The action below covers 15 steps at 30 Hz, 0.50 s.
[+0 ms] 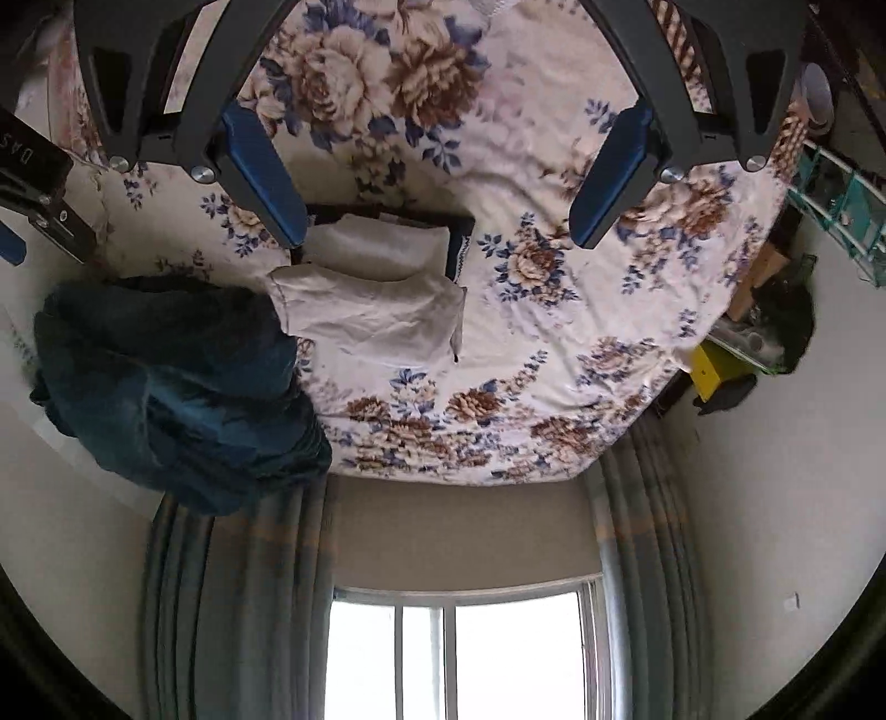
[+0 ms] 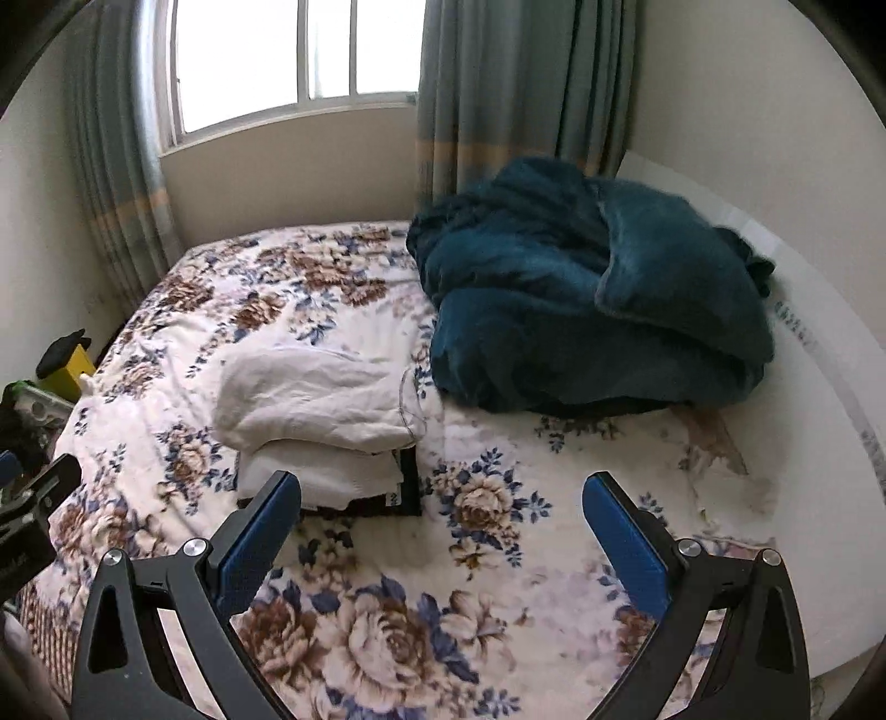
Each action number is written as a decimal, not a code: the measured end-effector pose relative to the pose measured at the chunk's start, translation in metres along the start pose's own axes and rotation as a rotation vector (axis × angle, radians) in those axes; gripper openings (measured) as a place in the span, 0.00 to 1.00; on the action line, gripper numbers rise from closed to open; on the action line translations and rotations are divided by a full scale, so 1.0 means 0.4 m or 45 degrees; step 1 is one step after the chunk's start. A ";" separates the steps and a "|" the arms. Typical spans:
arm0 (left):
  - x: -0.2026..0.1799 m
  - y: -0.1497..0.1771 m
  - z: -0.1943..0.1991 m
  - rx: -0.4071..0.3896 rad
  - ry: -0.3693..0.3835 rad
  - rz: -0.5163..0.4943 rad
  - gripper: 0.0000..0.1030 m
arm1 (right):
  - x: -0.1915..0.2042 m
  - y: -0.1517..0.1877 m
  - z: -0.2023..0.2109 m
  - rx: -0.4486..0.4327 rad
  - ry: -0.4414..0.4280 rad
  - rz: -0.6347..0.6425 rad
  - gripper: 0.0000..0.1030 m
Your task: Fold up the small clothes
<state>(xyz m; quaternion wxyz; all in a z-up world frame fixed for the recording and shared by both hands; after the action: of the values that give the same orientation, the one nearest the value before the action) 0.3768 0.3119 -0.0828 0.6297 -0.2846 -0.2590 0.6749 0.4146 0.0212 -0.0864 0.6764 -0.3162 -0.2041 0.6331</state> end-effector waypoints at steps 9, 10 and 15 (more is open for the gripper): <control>-0.037 0.064 0.280 -0.084 -0.018 0.032 0.94 | -0.108 0.072 0.363 -0.100 -0.089 0.003 1.00; -0.040 0.073 0.308 -0.091 -0.019 0.040 0.94 | -0.119 0.083 0.399 -0.109 -0.097 0.008 1.00; -0.043 0.107 0.391 -0.101 -0.057 0.073 0.94 | -0.169 0.122 0.535 -0.142 -0.134 0.034 1.00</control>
<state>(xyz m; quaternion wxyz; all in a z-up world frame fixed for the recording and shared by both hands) 0.2364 0.2930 -0.0022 0.5923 -0.3016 -0.2912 0.6881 0.2264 -0.0094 0.0420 0.6376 -0.3224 -0.2699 0.6455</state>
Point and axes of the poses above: each gripper's, at about its wrist camera, not at the fingertips, and z roughly against the way its jaws point, x to its left, y to its underside, the point moved 4 cm from there along -z, roughly the way its jaws point, and after that the axes turned 6 degrees about y, right-handed, at the moved point
